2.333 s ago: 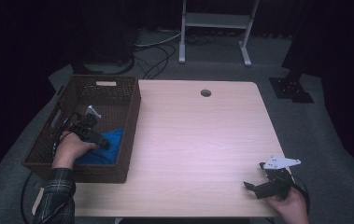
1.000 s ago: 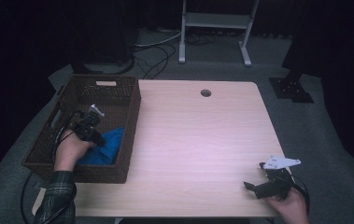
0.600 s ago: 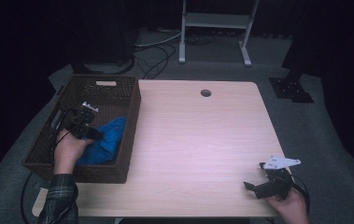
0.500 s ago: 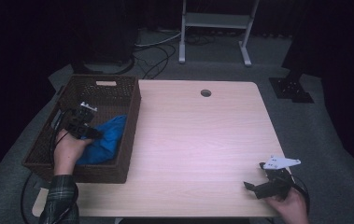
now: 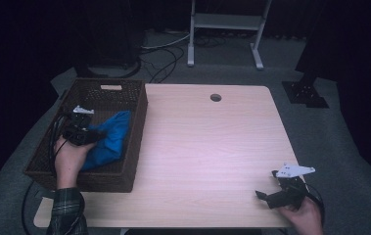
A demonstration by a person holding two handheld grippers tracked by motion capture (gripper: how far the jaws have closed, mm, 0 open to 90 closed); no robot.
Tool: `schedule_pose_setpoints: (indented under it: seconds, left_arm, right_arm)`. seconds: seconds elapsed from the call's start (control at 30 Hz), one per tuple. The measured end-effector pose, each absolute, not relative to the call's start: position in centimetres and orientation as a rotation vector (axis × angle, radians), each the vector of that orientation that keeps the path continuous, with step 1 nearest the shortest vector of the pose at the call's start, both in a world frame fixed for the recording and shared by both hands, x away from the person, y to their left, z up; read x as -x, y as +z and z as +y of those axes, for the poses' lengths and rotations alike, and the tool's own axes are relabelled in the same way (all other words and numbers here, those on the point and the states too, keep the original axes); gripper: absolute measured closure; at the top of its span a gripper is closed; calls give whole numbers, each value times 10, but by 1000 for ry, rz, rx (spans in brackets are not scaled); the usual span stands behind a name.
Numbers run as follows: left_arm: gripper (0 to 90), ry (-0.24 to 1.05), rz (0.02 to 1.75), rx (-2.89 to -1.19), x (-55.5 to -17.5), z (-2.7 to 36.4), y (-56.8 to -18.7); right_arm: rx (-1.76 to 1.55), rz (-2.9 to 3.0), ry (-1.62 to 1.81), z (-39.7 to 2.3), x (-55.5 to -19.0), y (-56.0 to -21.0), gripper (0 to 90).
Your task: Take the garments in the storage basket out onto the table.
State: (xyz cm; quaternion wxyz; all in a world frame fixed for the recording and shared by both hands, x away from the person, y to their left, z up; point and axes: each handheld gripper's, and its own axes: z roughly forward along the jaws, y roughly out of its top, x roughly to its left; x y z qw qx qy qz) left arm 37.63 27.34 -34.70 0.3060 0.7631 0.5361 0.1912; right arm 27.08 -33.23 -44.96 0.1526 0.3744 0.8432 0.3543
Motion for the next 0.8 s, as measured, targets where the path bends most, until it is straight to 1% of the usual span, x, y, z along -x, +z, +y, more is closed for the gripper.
schedule_pose_setpoints:
  seconds: [0.2,0.47,0.6,0.8]
  left_arm:
    - [727,525,1394,-1959,-373,277,-343]
    - [727,596,1349,-1860,-365,282,-336]
    - [726,626,1319,-1841,-361,281,-336]
    - [726,651,1271,-1779,-356,284,-332]
  right_arm:
    - [-1072,2419,1017,-332,-271,-450,0]
    - [-1073,2419,1017,-332,-271,-450,0]
    - [-1072,2419,1017,-332,-271,-450,0]
    - [-1073,2419,1017,-332,-271,-450,0]
